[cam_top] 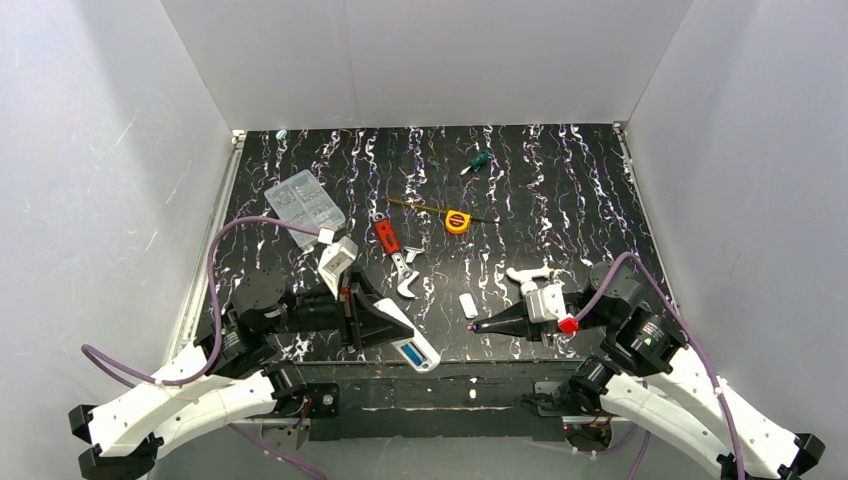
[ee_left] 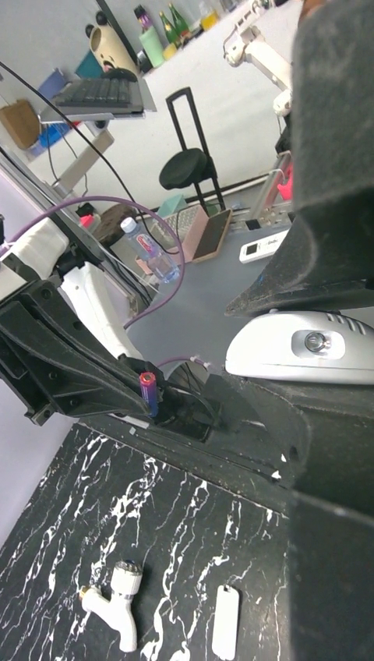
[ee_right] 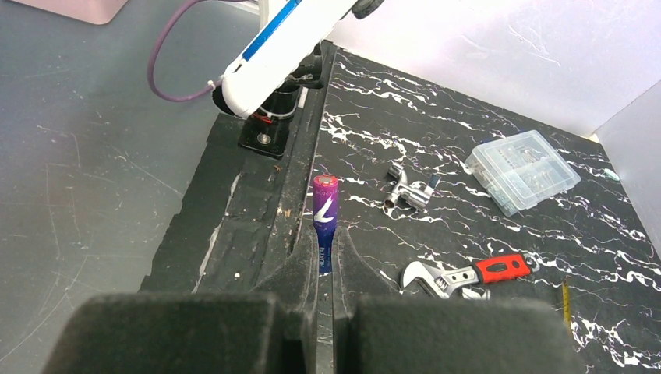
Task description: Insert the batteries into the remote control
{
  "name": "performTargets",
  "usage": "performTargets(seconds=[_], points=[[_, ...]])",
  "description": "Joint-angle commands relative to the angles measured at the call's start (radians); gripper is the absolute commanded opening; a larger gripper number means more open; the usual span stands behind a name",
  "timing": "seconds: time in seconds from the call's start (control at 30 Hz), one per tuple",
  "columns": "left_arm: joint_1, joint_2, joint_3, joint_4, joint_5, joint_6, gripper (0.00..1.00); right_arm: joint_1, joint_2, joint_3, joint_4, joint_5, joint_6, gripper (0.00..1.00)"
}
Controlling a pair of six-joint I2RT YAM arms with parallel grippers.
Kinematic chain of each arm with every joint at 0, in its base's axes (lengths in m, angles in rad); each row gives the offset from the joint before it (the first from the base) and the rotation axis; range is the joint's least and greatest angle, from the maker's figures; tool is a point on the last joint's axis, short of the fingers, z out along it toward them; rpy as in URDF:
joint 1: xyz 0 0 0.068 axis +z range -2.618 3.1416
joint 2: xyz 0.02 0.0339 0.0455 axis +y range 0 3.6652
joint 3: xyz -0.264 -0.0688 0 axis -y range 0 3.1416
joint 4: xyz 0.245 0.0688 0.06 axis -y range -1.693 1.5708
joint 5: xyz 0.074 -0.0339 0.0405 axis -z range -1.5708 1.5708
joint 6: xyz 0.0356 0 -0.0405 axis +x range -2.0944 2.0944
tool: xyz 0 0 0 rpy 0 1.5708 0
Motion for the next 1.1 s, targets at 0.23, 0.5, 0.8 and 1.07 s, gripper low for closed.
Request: performTargets(seconds=[0.23,0.5,0.8,1.07], points=[[-0.002,-0.020,0.076,-0.075,0.039,0.129,0.00,0.004,-0.010,0.000,0.012,0.013,0.014,0.01],[-0.002,-0.021,0.104,-0.167,0.016,0.176,0.00,0.004,-0.002,-0.014,0.068,0.079,0.105,0.01],[-0.002,-0.049,0.085,-0.216,-0.062,0.177,0.00,0.005,0.255,0.080,-0.029,0.673,0.746,0.01],[-0.002,-0.062,0.092,-0.270,-0.103,0.180,0.00,0.004,0.706,0.285,-0.372,1.098,1.082,0.01]])
